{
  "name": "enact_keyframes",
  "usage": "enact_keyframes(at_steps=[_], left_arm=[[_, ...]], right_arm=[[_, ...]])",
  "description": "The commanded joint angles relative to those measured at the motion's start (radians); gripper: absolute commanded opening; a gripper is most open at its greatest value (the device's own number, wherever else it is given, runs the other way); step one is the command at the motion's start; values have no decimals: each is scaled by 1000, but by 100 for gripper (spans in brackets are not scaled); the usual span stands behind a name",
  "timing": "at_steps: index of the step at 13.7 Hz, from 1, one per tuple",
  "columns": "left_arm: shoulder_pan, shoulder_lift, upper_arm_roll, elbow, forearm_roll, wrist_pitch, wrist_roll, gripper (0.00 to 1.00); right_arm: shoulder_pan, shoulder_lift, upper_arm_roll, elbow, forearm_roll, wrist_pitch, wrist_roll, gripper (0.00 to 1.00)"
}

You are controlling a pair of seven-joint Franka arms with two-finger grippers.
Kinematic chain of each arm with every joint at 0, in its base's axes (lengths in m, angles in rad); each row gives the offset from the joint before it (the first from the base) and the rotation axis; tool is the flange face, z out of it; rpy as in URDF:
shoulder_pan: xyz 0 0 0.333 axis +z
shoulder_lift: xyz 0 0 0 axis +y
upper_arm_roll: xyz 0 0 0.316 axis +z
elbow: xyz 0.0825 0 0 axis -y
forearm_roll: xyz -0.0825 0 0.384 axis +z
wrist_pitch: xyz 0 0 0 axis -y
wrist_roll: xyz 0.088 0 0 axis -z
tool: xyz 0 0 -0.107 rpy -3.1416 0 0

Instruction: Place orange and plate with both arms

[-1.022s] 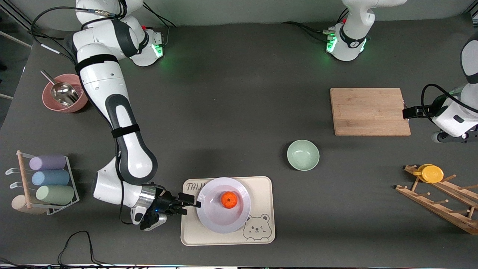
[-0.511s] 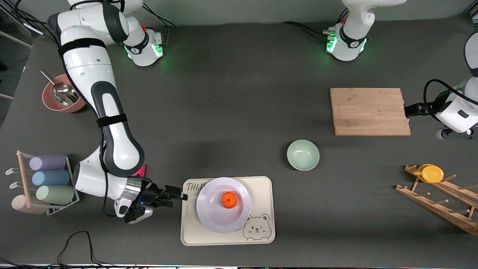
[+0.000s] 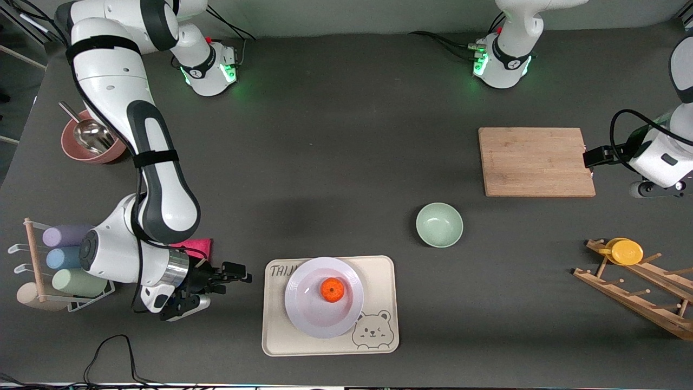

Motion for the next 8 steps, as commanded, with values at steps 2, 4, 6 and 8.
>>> enact_keyframes(at_steps=[2, 4, 6, 8], left_arm=[[2, -19, -7, -22, 1, 14, -3, 100], [0, -14, -4, -22, 1, 12, 0, 100], [-3, -13, 0, -22, 1, 12, 0, 100], [0, -13, 0, -22, 1, 12, 0, 100]], right_arm=[[7, -91, -5, -43, -201, -72, 188, 100], [5, -137, -17, -72, -284, -115, 225, 100], [7, -202, -47, -154, -292, -109, 222, 100], [-5, -275, -48, -227, -324, -109, 222, 100]])
